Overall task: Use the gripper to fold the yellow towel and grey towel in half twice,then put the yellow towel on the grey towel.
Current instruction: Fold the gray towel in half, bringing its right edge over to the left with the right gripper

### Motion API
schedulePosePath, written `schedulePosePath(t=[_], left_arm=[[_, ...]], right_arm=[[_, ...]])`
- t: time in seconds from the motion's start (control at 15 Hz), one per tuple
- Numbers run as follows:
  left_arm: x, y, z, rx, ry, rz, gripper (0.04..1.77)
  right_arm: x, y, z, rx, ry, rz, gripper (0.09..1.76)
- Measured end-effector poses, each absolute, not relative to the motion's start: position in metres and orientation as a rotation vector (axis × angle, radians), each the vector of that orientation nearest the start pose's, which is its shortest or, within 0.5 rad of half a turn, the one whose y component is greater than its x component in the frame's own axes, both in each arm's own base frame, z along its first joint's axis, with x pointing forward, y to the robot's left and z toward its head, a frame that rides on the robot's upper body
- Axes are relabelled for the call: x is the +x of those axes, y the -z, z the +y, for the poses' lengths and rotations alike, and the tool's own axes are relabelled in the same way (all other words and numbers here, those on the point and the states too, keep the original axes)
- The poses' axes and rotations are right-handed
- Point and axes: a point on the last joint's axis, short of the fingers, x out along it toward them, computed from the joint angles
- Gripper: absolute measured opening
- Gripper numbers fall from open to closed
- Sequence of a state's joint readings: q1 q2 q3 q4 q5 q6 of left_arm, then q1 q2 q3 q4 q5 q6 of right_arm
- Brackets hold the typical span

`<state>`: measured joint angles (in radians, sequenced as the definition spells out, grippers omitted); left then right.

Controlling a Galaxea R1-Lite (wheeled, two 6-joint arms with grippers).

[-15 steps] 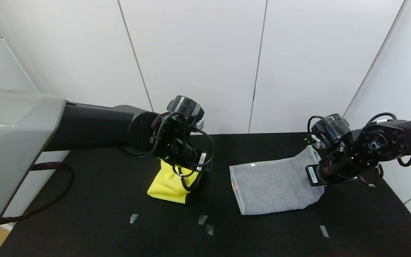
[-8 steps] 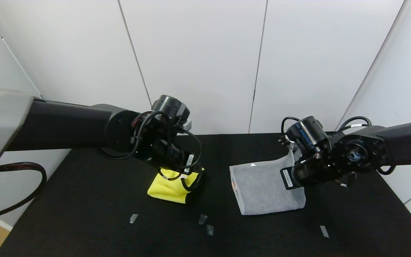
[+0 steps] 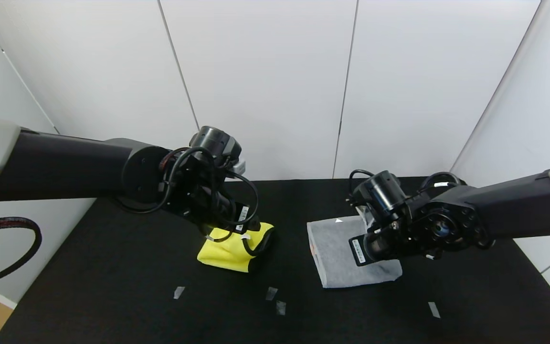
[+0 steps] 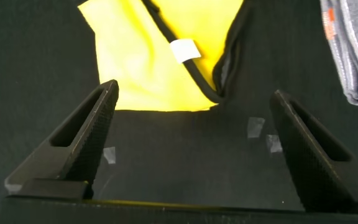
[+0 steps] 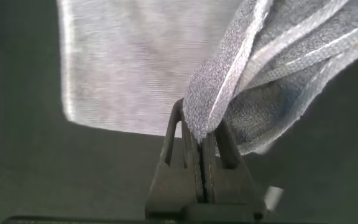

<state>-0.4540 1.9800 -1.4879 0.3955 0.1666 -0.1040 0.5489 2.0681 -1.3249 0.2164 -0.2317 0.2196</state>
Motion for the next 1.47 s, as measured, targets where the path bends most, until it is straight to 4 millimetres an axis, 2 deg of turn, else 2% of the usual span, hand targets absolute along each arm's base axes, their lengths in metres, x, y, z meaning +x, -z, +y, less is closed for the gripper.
schedulePosePath(t=[1.0, 1.07, 1.27, 1.47], left_arm=[[0.336, -0.173, -0.157, 0.167, 0.236, 0.886, 1.72], [0.336, -0.173, -0.157, 0.164, 0.239, 0.890, 1.72], [0.336, -0.171, -0.156, 0.165, 0.240, 0.896, 1.72], [0.336, -0.171, -0.156, 0.165, 0.239, 0.896, 1.72]], right_arm=[[0.310, -0.088, 0.242, -0.214, -0.291, 0.938, 0.14], [0.310, -0.086, 0.244, -0.217, -0.293, 0.942, 0.21], [0.311, -0.082, 0.246, -0.213, -0.298, 0.935, 0.68], [0.309, -0.083, 0.248, -0.197, -0.325, 0.942, 1.01]])
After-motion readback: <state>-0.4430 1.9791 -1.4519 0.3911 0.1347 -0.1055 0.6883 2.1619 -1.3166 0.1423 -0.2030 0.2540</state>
